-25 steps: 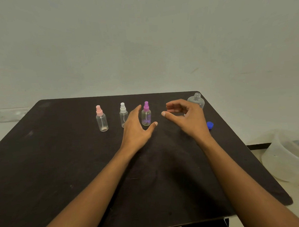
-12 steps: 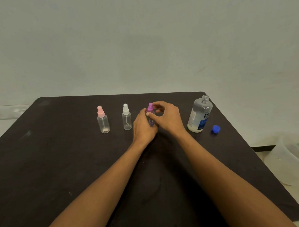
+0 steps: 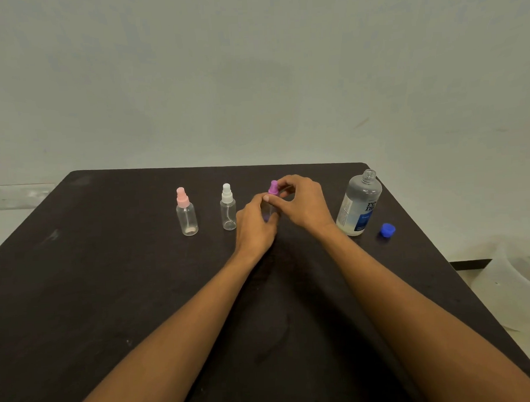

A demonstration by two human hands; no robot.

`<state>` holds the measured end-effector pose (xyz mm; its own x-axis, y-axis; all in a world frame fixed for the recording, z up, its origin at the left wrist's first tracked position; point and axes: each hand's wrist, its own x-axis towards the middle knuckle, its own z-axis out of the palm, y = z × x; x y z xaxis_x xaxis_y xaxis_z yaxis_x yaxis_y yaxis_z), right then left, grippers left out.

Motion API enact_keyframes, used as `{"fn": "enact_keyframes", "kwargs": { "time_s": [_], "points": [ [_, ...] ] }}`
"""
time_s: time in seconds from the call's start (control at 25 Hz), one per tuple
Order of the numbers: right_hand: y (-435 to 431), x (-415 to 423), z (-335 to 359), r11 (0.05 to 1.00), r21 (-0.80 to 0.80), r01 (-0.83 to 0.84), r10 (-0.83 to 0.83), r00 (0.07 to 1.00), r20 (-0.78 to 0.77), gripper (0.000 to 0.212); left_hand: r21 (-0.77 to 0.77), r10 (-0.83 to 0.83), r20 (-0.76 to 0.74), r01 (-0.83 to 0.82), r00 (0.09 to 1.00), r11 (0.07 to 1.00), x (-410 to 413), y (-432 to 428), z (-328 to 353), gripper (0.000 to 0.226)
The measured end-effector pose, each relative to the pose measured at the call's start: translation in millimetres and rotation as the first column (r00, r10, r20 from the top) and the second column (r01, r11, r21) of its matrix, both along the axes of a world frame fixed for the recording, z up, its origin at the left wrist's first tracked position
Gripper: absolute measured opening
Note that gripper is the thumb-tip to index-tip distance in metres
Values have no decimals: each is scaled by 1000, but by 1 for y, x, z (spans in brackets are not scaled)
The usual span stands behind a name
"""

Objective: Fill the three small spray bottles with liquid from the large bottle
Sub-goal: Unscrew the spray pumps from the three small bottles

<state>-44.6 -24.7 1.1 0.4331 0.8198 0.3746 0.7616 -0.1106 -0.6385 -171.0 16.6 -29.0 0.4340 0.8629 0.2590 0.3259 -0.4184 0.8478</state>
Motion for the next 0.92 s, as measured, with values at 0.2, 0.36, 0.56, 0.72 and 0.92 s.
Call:
{"fn": "enact_keyframes", "kwargs": {
  "time_s": [0.2,0.36,0.56,0.72,0.92],
  "points": [
    [-27,-5,44,989,-115,-87,108,976,187,21,35,-36,71,33,997,999,-18,-19,18,37],
    [-48,-15,79,972,-198,-127,170,961,219,21,41,-46,94,43,995,998,-33,-41,29,38],
    [-68,-28,109,934,-304,-186,279,913,297,24,42,-43,114,38,993,998,-53,-68,42,47],
    [-80,-37,119,915,-329,-234,345,876,336,21,49,-31,97,27,995,998,-65,-80,52,51],
    [-96,-37,137,805,-451,-386,563,738,372,23,10,-100,130,100,987,995,-75,-87,57,41]
  ]
}}
